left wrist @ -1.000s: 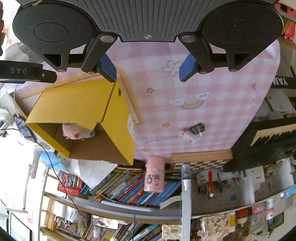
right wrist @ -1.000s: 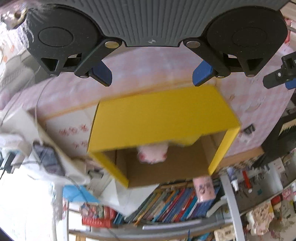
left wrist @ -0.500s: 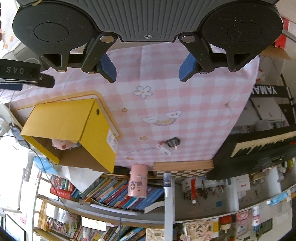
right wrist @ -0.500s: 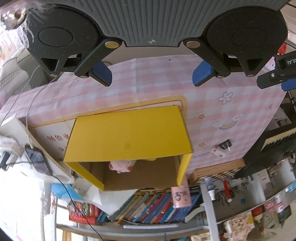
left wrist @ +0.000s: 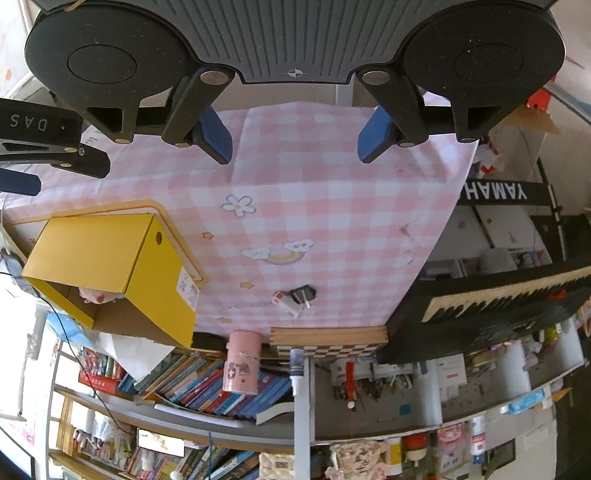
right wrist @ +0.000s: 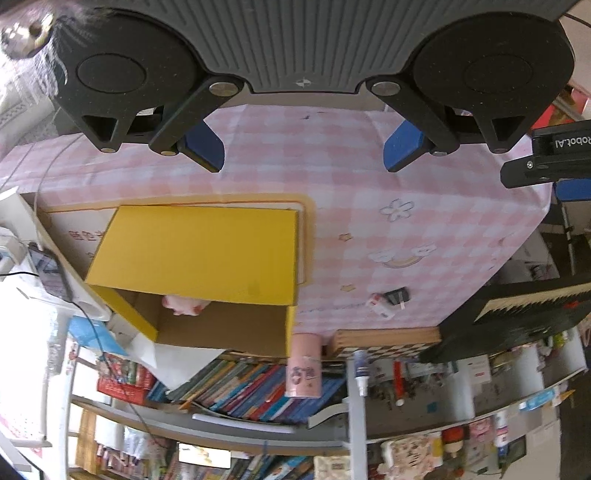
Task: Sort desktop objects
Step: 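Withdraw both tools from the yellow box back over the table, then reach the left tool to the black binder clip while the right tool approaches the white card box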
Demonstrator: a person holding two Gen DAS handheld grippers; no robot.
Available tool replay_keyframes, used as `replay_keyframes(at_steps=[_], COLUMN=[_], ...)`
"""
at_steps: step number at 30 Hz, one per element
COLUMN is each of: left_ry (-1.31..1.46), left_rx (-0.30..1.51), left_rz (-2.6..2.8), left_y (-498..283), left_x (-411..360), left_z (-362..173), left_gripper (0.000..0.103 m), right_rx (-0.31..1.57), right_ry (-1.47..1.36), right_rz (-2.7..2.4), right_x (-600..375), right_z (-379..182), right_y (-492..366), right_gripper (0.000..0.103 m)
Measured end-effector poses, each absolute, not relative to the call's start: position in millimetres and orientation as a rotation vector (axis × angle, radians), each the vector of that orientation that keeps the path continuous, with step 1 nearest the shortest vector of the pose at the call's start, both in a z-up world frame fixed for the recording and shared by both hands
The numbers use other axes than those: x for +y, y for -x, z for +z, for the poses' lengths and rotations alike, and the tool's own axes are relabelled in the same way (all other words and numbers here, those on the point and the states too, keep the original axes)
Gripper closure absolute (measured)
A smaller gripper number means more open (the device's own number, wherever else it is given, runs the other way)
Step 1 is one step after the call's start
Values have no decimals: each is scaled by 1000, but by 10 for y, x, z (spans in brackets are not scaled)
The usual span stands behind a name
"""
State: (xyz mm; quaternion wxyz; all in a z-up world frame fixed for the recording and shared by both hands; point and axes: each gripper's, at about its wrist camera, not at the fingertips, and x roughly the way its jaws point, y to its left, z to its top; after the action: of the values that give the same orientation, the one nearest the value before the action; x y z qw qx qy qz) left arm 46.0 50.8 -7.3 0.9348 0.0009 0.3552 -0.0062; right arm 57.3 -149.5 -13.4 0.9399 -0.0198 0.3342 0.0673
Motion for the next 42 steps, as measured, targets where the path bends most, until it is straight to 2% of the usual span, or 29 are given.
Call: replay_keyframes(at_steps=[10, 21, 38, 42], left_ry=[17, 53, 59, 67], left_rx=[737, 714, 674, 679], left_rz=[16, 53, 12, 5], left_y=[-401, -438, -762, -903], left_x=[757, 1035, 1073, 1058], left_z=[-116, -91, -76, -104], left_gripper=[26, 26, 26, 27], right_rx=[697, 709, 696, 710], right_ry=[46, 59, 76, 83], right_rz=[188, 274, 297, 304], right_x=[-1206, -901, -755, -738], right_z=[-191, -183, -167, -188], right_y=[-573, -695, -1029, -1148], right_gripper=[10, 31, 31, 34])
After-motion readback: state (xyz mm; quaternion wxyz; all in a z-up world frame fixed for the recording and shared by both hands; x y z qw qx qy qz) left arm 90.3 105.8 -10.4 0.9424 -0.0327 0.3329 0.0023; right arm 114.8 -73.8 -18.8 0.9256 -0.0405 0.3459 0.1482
